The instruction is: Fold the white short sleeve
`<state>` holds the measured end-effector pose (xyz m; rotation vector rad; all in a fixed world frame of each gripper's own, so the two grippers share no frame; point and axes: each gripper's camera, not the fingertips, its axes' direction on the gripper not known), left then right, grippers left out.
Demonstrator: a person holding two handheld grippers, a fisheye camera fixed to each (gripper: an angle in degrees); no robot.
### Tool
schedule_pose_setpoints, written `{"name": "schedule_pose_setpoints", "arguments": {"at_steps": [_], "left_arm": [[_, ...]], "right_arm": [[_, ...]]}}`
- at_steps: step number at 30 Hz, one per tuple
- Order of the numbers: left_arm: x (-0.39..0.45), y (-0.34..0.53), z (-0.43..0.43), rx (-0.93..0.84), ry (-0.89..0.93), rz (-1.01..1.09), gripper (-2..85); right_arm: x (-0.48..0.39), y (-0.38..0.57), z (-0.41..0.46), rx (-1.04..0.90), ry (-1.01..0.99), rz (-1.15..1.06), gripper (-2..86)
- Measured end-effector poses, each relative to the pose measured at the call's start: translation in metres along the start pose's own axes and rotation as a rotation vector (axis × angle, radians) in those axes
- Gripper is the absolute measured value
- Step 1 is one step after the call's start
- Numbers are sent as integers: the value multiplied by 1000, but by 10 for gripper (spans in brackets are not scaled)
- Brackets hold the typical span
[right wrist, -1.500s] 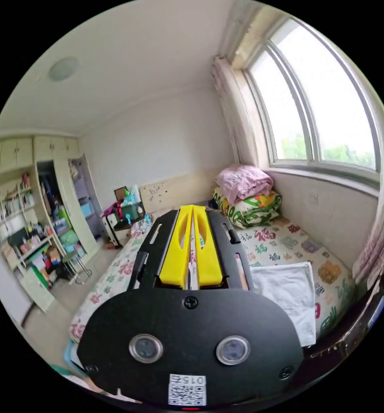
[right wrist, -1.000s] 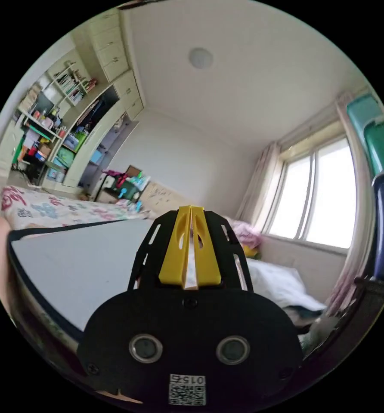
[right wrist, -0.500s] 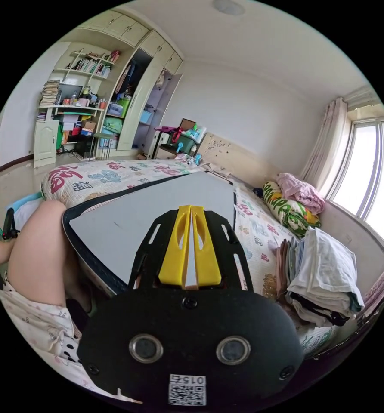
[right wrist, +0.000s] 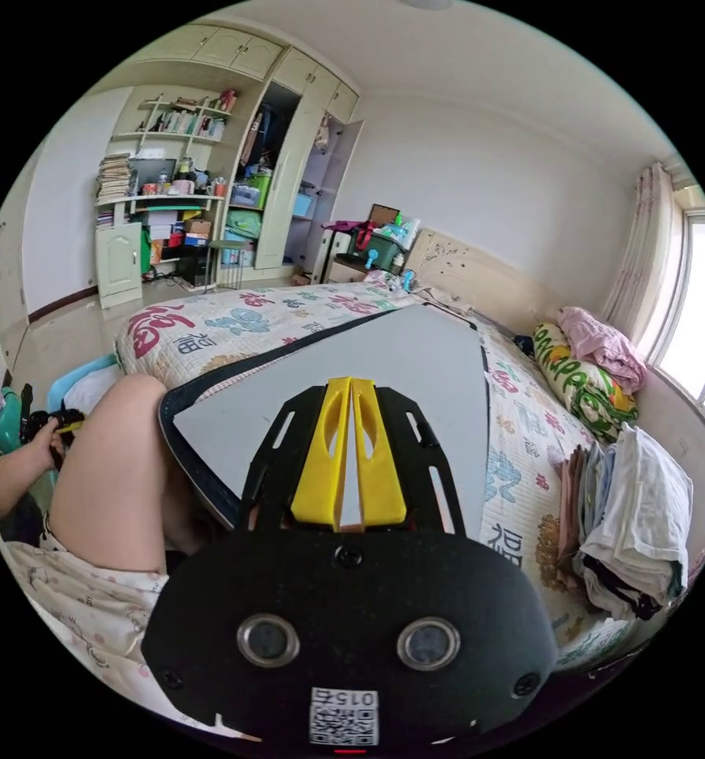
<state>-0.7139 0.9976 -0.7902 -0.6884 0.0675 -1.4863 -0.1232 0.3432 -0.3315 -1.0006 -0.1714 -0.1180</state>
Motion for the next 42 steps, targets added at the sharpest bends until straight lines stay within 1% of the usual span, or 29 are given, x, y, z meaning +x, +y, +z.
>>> {"name": "schedule_pose_setpoints", "arguments": {"at_steps": [1,3,4,5,6,7,9,10,12,13,15,16,18,21,24,27,28,30,32,34,35,37,38,39,40,41,42], "left_arm": [[6,0,-5,16,31,20,10],[42,-3,-26,108,251,115,8],[55,-5,-29,122,317,143,8],[84,-9,-33,137,440,198,7],[120,-12,-34,136,544,259,7],[140,-12,-33,130,595,294,7],[223,-4,-19,97,815,420,8],[244,0,-13,86,875,444,7],[326,24,22,34,1094,531,8],[346,30,33,13,1136,552,8],[421,60,88,-76,1261,589,8],[439,68,104,-103,1290,598,8],[503,102,166,-208,1375,605,8],[564,141,236,-309,1432,578,8],[617,170,293,-414,1500,564,8],[664,187,336,-487,1512,581,8],[673,189,342,-499,1511,590,8],[704,201,368,-551,1513,619,8],[725,210,388,-599,1518,635,8],[743,217,407,-632,1518,646,8],[753,219,420,-652,1514,640,8],[768,218,440,-676,1509,632,8],[778,214,454,-683,1492,627,8],[785,208,468,-667,1439,619,9],[788,203,475,-647,1390,612,9],[792,196,484,-586,1276,636,11],[798,191,490,-563,1175,663,13]], "right_arm": [[2,1,0,4,-20,-2,-9],[12,4,-4,34,-149,33,-5],[15,4,-5,43,-192,37,-3],[18,4,-8,61,-267,31,2],[18,3,-12,78,-328,3,17],[18,2,-15,88,-357,-13,25],[19,-4,-32,140,-478,-61,52],[21,-5,-37,154,-506,-66,57],[35,-10,-56,202,-612,-53,69],[40,-11,-61,216,-639,-45,70],[65,-11,-82,277,-715,-16,75],[72,-11,-87,287,-718,-14,76],[99,-9,-105,303,-664,13,91],[143,1,-128,347,-572,94,97],[184,13,-150,364,-439,113,97],[222,23,-174,385,-314,106,106],[228,25,-179,386,-299,96,110],[243,24,-192,348,-285,41,137],[246,19,-194,300,-244,34,170],[246,13,-191,265,-212,5,175],[244,9,-189,255,-214,-26,163],[242,1,-186,229,-194,-86,105],[244,-6,-182,207,-125,-75,63],[254,-15,-180,186,-111,-26,30],[262,-21,-180,174,-146,8,26],[281,-29,-180,163,-247,94,17],[303,-36,-179,165,-326,204,11]]}}
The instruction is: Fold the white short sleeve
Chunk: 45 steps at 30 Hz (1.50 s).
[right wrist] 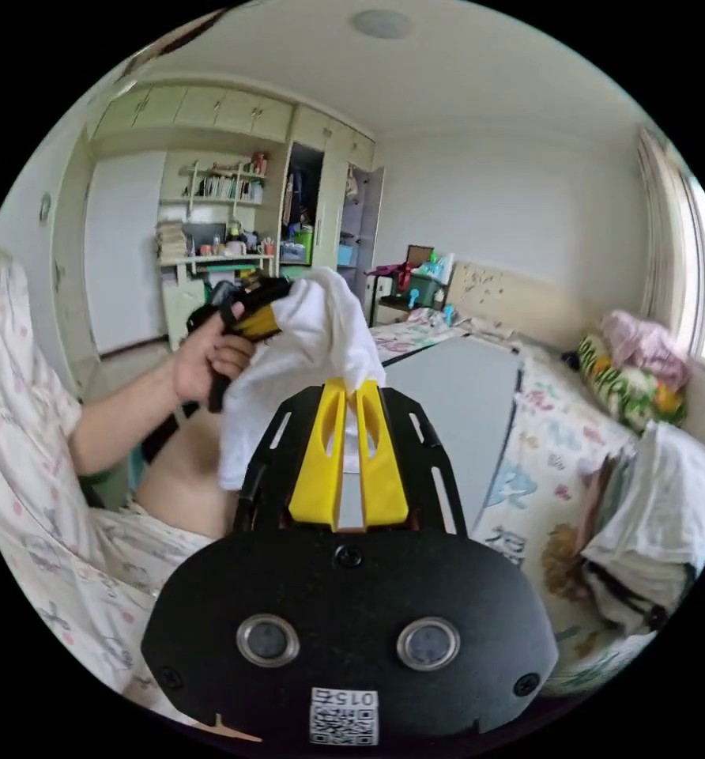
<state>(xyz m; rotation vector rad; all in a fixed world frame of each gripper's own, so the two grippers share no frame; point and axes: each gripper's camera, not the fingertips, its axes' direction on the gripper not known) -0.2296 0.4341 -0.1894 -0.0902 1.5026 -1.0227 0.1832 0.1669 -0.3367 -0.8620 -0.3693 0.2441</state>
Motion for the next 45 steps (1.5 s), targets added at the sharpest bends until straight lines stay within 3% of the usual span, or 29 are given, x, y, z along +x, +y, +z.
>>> {"name": "schedule_pose_setpoints", "arguments": {"at_steps": [5,8,12,16,21,27,40,45], "left_arm": [[21,-10,-17,19,-216,120,20],[0,-39,-43,81,-160,30,17],[49,-86,-72,180,-158,156,9],[106,-98,-56,73,-22,284,8],[104,-68,-9,-67,-194,337,91],[68,-51,11,-182,-199,308,132],[58,-65,-40,-147,-151,217,134],[69,-67,-66,-134,-157,206,128]], "right_arm": [[78,-27,-23,131,-443,436,-1],[83,-62,-47,186,-501,435,-2],[95,-111,-74,306,-579,472,-2],[91,-134,-65,264,-481,481,-1],[80,-122,-16,82,-452,554,4],[50,-126,-6,10,-512,517,25],[-7,-170,-14,-49,-441,461,95],[-50,-201,-17,-61,-296,362,115]]}}
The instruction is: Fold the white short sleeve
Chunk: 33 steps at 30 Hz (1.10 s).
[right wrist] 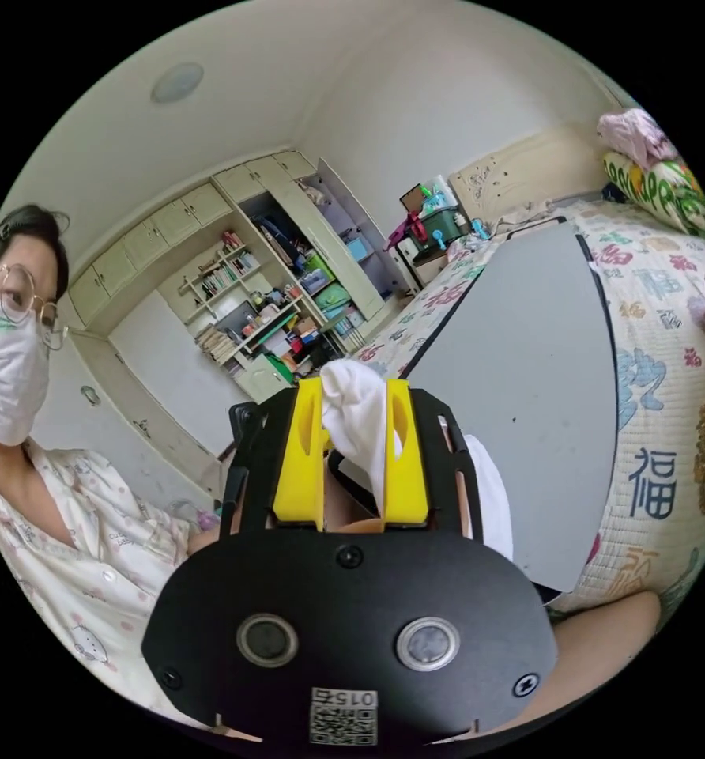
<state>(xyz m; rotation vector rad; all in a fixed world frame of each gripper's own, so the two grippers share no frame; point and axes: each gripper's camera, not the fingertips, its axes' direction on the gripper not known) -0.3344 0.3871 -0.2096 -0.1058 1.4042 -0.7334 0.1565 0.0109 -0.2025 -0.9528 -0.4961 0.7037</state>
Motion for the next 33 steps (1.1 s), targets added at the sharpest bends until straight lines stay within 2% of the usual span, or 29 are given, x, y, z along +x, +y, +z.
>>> {"name": "schedule_pose_setpoints", "arguments": {"at_steps": [4,8,10,12,16,20,22,26,33], "left_arm": [[10,1,-20,6,3,-10,130],[27,0,-60,81,-54,-59,128],[44,-3,-78,119,-89,-46,123],[58,-8,-89,94,-143,-36,99],[53,3,-123,89,-98,-99,24],[84,1,-213,123,-283,-51,5],[105,-10,-261,171,-318,-9,2],[162,-39,-380,334,-407,66,0],[310,-46,-502,447,-524,341,-1]], "right_arm": [[-28,-11,14,-24,7,-29,110],[-47,-18,20,-7,-31,8,28],[-53,-19,21,1,-36,27,18],[-61,-19,21,2,-29,55,11],[-74,-22,8,36,32,71,5],[-83,-32,-43,139,136,82,4],[-88,-39,-75,202,189,76,4],[-108,-52,-145,328,307,48,3],[-153,-53,-211,473,200,-42,1]]}}
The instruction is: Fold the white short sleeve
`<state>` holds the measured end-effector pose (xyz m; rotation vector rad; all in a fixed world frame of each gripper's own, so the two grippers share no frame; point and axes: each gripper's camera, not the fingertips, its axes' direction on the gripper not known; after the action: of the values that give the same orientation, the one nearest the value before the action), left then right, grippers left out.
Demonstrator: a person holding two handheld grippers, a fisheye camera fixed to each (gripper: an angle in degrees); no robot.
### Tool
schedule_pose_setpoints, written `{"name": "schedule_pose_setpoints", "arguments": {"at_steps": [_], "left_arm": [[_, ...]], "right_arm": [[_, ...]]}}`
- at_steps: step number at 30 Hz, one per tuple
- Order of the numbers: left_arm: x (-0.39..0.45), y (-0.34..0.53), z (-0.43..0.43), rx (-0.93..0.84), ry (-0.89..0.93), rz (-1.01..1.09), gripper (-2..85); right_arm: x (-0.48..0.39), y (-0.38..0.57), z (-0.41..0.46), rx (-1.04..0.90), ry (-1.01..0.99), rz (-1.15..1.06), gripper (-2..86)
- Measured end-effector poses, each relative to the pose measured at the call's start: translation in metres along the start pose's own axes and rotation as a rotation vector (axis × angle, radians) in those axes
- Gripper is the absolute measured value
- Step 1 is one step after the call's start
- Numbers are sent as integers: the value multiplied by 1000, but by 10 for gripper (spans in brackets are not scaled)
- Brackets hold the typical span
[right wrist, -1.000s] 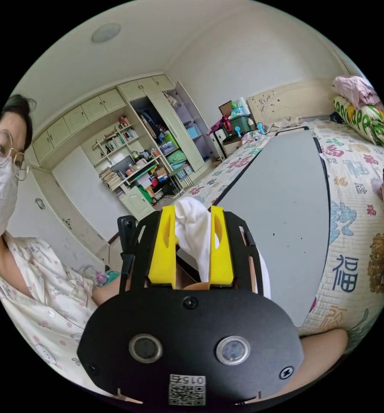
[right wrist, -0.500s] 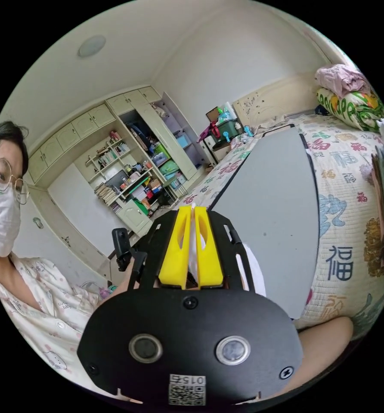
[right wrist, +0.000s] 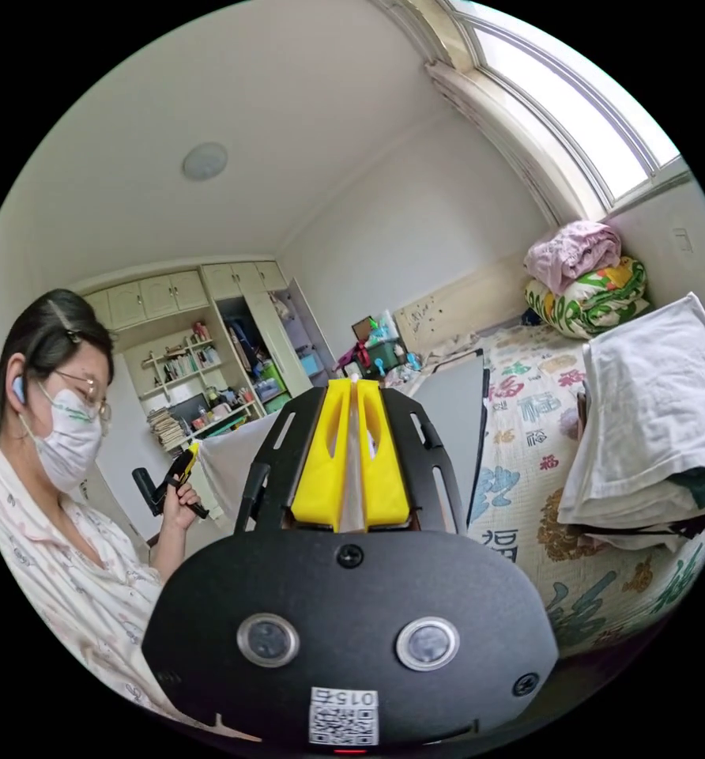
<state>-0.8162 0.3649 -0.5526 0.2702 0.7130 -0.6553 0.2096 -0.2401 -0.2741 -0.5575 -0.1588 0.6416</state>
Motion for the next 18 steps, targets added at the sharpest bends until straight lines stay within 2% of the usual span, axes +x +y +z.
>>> {"name": "schedule_pose_setpoints", "arguments": {"at_steps": [6,10,13,18], "left_arm": [[27,-25,-46,41,5,61,-1],[13,-14,-24,13,-16,44,-1],[-24,15,45,-111,-47,-13,-1],[-148,132,259,-426,-104,-193,-1]], "right_arm": [[-24,-21,-14,56,-37,-30,-1],[-25,-35,-1,51,-12,-55,-1],[-1,-45,41,-26,59,-25,-1],[102,-54,180,-277,236,108,-2]]}}
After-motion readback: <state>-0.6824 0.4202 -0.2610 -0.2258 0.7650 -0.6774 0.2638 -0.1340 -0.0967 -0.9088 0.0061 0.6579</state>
